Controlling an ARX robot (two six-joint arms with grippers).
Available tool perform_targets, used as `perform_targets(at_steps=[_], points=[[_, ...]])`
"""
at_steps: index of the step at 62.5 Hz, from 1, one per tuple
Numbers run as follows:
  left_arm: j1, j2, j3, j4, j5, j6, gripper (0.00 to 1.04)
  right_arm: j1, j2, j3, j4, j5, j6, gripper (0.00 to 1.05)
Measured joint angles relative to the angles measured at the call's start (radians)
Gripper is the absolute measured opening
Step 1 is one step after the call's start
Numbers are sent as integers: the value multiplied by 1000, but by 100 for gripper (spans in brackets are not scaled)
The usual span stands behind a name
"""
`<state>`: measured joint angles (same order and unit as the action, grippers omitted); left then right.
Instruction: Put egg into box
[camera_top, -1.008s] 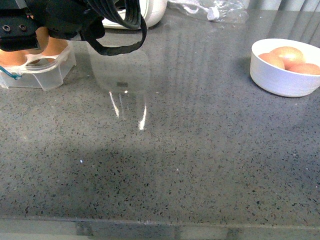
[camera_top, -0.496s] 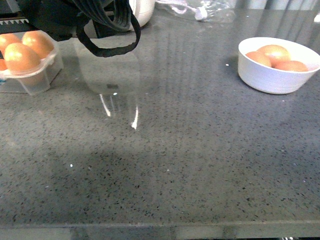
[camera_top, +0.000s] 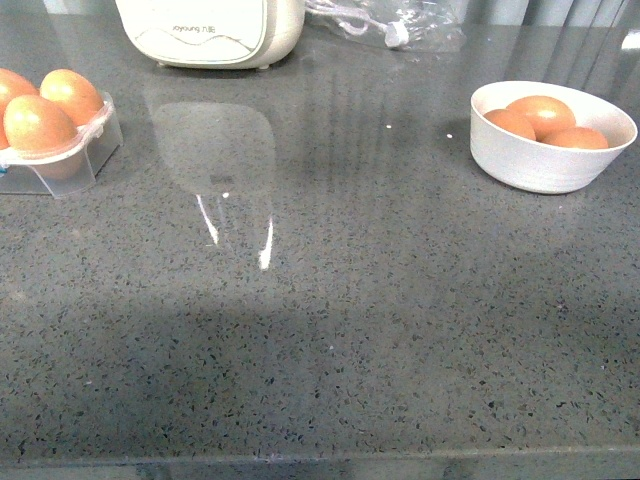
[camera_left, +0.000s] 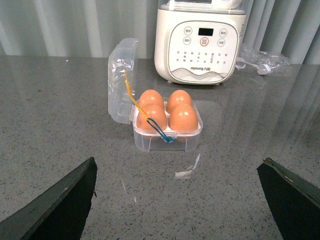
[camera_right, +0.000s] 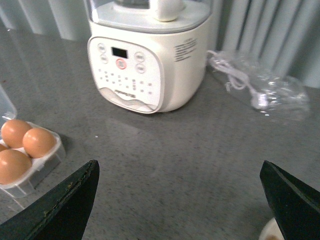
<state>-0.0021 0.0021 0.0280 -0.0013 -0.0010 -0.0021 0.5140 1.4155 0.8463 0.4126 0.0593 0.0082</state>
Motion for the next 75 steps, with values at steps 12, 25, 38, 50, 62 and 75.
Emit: perform_targets(at_steps=[12, 25, 38, 50, 62, 75], points=[[0, 0, 0, 0, 0, 0, 98, -82, -327, -215, 8, 42, -45, 97], [0, 0, 0, 0, 0, 0, 98, -175, -600, -352, -62, 146, -77, 93], [0, 0, 0, 0, 1, 0, 98, -299, -826, -507, -161, 147, -23, 50], [0, 0, 0, 0, 0, 0, 98, -360, -902, -611, -145, 85, -19, 18], [0, 0, 0, 0, 0, 0, 98, -427, -975, -683, -143, 8, -18, 3], [0, 0, 0, 0, 1, 0, 98, -511, -1055, -744, -158, -58, -18, 3]])
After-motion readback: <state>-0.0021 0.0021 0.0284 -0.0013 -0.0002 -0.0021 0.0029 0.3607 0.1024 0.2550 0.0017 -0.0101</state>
